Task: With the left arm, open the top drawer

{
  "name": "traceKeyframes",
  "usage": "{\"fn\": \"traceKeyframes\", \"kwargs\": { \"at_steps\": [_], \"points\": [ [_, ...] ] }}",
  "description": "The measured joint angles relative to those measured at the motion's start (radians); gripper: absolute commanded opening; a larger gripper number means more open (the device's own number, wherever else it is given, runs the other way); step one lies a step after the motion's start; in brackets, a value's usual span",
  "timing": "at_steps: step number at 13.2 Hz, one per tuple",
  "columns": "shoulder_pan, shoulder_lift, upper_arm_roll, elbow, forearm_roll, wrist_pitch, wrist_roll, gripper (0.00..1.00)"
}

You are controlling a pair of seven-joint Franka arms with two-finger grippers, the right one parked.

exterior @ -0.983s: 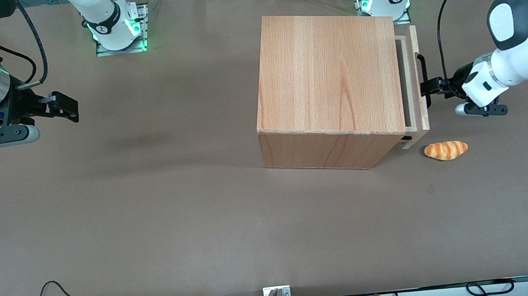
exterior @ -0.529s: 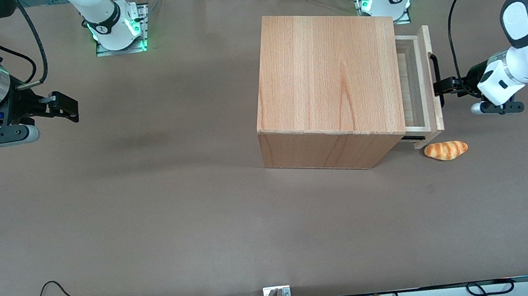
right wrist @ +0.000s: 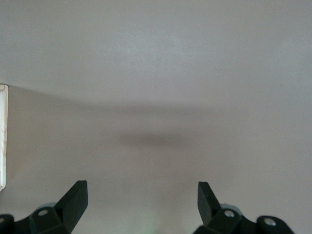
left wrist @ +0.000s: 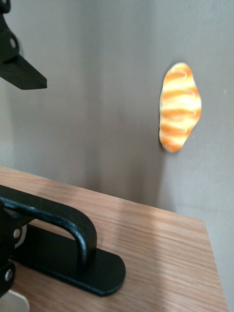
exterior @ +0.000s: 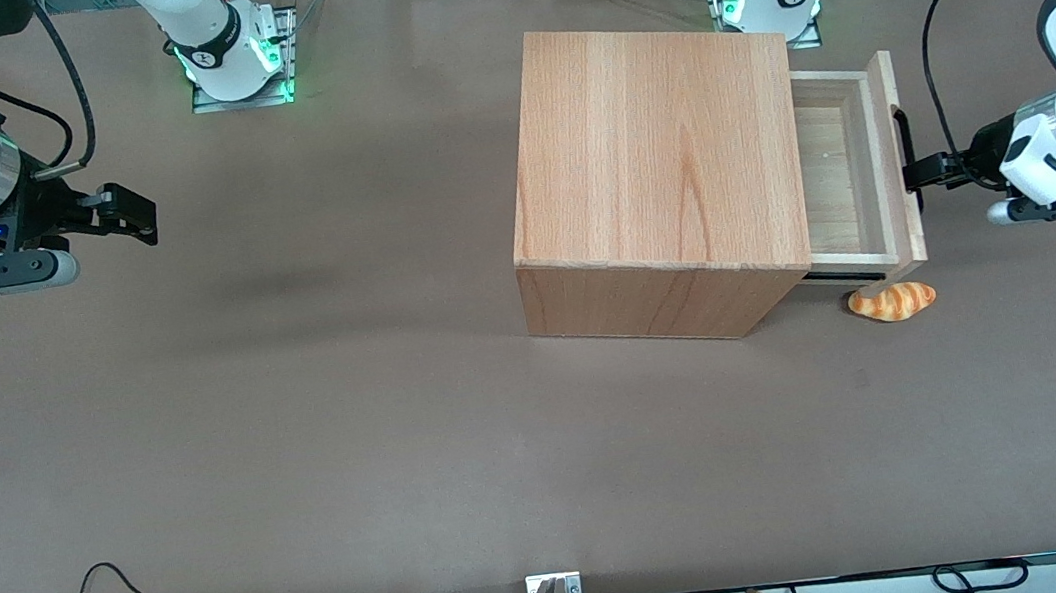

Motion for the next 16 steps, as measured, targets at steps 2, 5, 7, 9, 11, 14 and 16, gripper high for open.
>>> {"fn": "traceKeyframes", "kwargs": {
  "at_steps": [2, 5, 7, 9, 11, 14, 16],
  "points": [
    [0.025, 0.0, 0.0, 0.003, 0.015, 0.001, 0.0, 1.0],
    [0.05, 0.0, 0.0, 0.003, 0.015, 0.001, 0.0, 1.0],
    [0.058, 0.0, 0.0, 0.004, 0.019, 0.001, 0.0, 1.0],
    [0.067, 0.0, 0.0, 0.009, 0.027, 0.0, 0.0, 1.0],
    [0.077, -0.001, 0.001, 0.031, 0.032, -0.026, 0.0, 1.0],
    [0.09, -0.002, 0.001, 0.105, 0.033, -0.098, 0.009, 1.0],
    [0.092, -0.004, 0.0, 0.172, 0.036, -0.147, 0.013, 1.0]
  ]
}}
